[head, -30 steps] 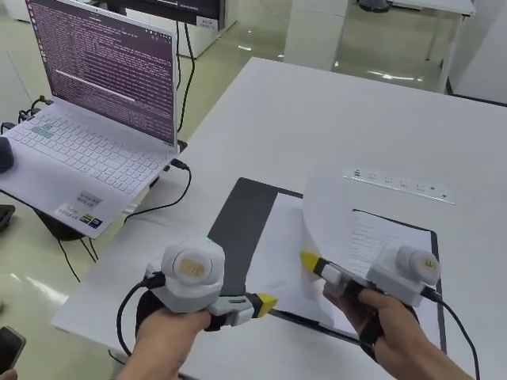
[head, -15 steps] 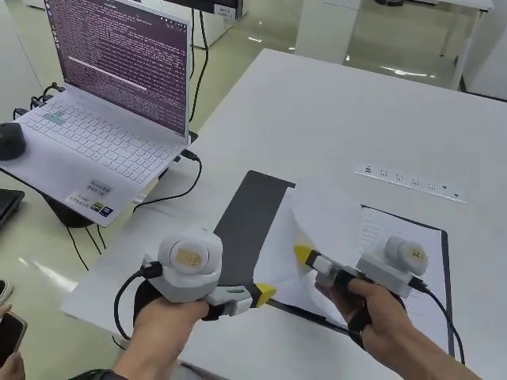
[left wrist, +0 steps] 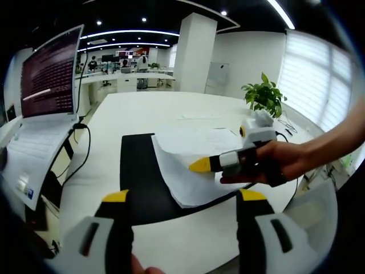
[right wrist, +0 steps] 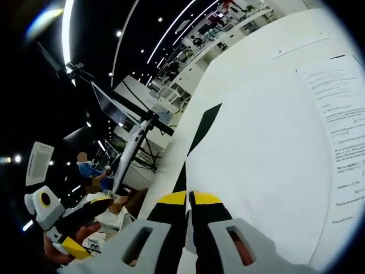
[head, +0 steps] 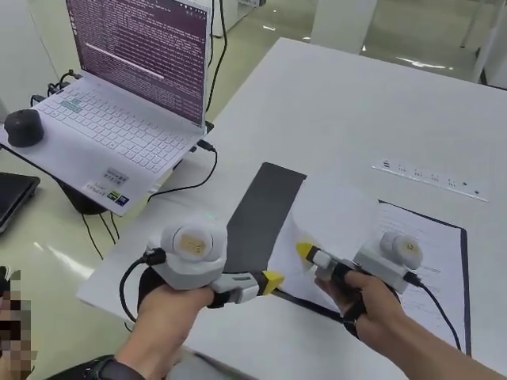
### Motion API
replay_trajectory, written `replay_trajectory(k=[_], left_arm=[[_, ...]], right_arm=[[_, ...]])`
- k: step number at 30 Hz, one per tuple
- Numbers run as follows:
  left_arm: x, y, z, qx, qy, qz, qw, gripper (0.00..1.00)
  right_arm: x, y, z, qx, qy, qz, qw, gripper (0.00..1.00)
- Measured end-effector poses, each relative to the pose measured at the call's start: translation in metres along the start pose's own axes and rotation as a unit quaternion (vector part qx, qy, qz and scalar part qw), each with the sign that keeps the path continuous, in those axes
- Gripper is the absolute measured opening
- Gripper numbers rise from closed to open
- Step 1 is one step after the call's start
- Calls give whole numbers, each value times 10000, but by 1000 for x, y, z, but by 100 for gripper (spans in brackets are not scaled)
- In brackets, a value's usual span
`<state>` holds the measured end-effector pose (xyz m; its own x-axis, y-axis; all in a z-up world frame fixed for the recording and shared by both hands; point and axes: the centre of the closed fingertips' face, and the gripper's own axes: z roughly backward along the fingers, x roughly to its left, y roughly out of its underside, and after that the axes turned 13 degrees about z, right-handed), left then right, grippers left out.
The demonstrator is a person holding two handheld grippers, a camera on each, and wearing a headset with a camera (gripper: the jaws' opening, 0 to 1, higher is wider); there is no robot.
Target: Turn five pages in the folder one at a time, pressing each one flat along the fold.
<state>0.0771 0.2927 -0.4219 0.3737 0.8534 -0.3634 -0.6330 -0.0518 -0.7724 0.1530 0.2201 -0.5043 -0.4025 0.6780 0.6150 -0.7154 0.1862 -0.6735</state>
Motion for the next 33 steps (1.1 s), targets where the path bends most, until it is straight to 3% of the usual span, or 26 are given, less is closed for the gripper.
replay_trajectory(k=[5, 16, 23, 28, 33], left_arm=[[7, -3, 2, -25, -48, 17, 10000, 74], [16, 3, 3, 84, -105, 50, 9999, 74], [19, 9, 2, 174, -121, 66, 9998, 74], [19, 12, 0, 262, -105, 25, 9996, 74], [19, 12, -3, 317, -72, -29, 9995, 73]], right_arm=[[-7, 10, -10, 129, 57, -139, 9998, 0], [-14, 32, -31, 434, 72, -310, 9986, 2], [-4, 44, -38, 558, -60, -395, 9976, 17], [3, 42, -36, 508, -247, -468, 9973, 24], [12, 37, -25, 500, -502, -254, 9972, 33]])
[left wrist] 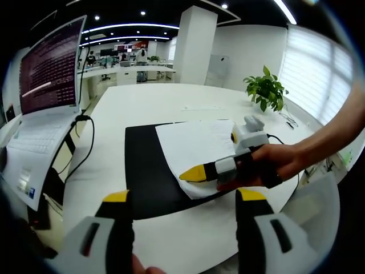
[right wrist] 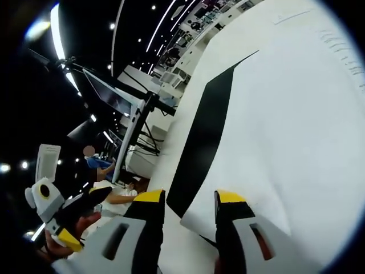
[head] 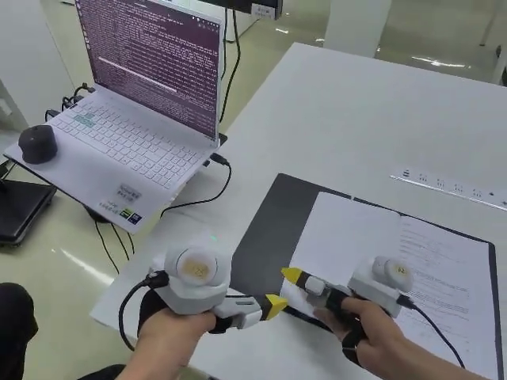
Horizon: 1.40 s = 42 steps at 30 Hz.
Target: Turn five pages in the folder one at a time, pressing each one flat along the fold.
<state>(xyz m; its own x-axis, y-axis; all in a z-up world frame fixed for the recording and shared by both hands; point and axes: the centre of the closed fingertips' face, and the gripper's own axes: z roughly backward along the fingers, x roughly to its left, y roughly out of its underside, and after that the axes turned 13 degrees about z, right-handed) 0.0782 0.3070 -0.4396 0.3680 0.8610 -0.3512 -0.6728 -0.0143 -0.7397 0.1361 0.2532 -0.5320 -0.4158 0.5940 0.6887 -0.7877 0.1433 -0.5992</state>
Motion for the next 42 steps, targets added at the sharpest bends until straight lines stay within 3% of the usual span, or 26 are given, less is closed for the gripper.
replay_trajectory(k=[7, 13, 20, 28, 34, 42], left_arm=[[1, 5, -8, 64, 82, 105, 9999, 70], [-5, 12, -16, 149, 211, 67, 9996, 66], [-15, 15, -31, 222, 434, -45, 9988, 54], [-26, 19, -53, 393, 652, -210, 9969, 38], [-36, 19, -69, 584, 878, -551, 9929, 23], [-29, 27, -94, 863, 825, -637, 9908, 11]], right_arm=[[12, -17, 28, -224, -232, 207, 9993, 33], [12, -30, 54, -360, -168, 605, 9974, 34], [-6, -46, 91, -611, 259, 919, 9936, 32], [-31, -53, 129, -785, 631, 937, 9905, 29], [-47, -47, 147, -835, 809, 864, 9895, 26], [-66, -35, 161, -836, 977, 686, 9893, 24]])
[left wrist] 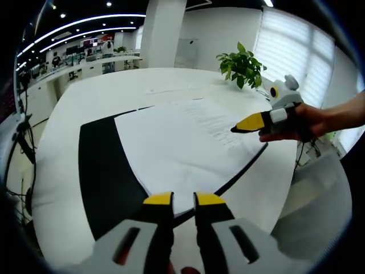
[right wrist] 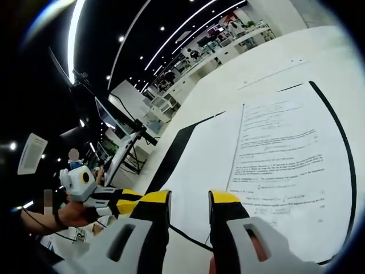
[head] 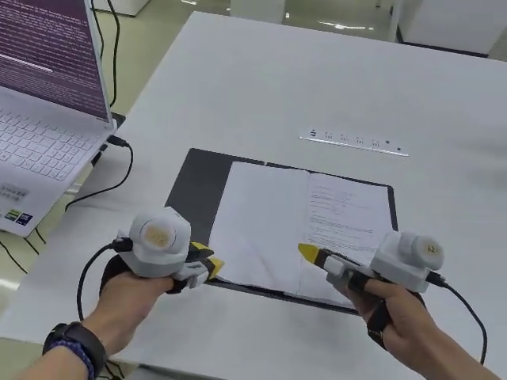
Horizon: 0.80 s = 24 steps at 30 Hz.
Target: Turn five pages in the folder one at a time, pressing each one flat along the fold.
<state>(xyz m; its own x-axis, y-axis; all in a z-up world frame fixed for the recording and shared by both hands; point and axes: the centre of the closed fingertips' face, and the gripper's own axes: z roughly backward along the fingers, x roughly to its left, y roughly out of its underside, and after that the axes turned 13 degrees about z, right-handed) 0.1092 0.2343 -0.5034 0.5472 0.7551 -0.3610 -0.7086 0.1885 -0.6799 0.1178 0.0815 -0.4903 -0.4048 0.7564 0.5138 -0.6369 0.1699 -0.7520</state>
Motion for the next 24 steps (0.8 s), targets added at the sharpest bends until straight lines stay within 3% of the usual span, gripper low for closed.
replay_trajectory(k=[9, 13, 20, 21, 24], left_arm=[[12, 12, -23, 184, -190, 290, 9992, 0], [19, 20, -33, 249, -257, 389, 9986, 0], [23, 38, -36, 506, -446, 354, 9971, 0], [22, 35, -37, 418, -419, 383, 9975, 0], [19, 37, -36, 442, -438, 421, 9972, 0]], right_arm=[[-13, 6, 7, 13, 108, -103, 9999, 23], [-19, 7, 7, 31, 128, -131, 9998, 22], [-22, 4, 1, 49, 114, -123, 9998, 20], [-22, 3, 0, 51, 94, -106, 9999, 18], [-22, -1, -6, 76, 25, -6, 10000, 14]])
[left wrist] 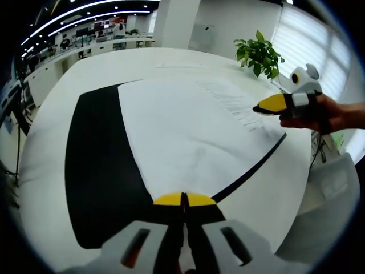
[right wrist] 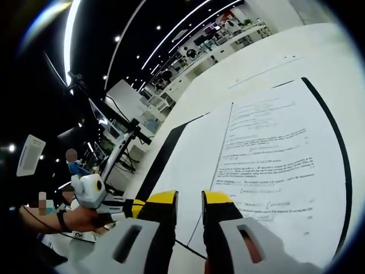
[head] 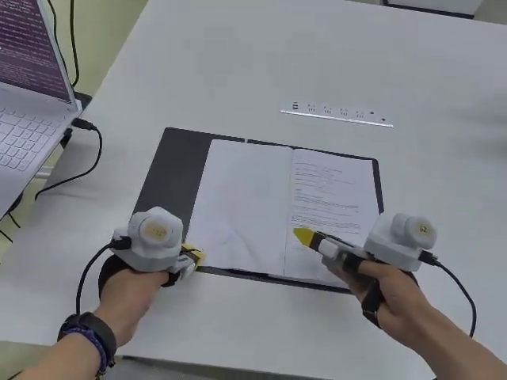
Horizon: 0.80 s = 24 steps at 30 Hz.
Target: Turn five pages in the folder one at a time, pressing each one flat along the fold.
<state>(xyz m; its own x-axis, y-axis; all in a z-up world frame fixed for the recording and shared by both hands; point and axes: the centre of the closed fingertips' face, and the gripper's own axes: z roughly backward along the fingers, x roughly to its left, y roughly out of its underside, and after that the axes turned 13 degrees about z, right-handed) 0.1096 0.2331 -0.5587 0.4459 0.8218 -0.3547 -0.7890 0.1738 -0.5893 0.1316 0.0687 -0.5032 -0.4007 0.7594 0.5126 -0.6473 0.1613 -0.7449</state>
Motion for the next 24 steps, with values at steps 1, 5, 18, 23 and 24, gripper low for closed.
replay_trajectory(k=[1, 5, 18, 23, 24], left_arm=[[0, 0, 0, 1, -22, -22, 10000, 0], [1, -1, 0, 64, -53, 4, 10000, 0], [0, -1, 2, 87, -94, 13, 9999, 0], [1, -1, 1, 101, -80, 34, 9999, 0], [1, -1, 1, 102, -83, 30, 9999, 0]], right_arm=[[-1, -2, -2, 2, -10, 8, 10000, 14], [-4, -8, -13, 23, -22, 76, 10000, 12], [-14, -8, -44, 168, -56, 177, 9997, 1], [-22, -1, -51, 256, 43, 149, 9996, 0], [-26, 1, -53, 280, 79, 168, 9994, 0]])
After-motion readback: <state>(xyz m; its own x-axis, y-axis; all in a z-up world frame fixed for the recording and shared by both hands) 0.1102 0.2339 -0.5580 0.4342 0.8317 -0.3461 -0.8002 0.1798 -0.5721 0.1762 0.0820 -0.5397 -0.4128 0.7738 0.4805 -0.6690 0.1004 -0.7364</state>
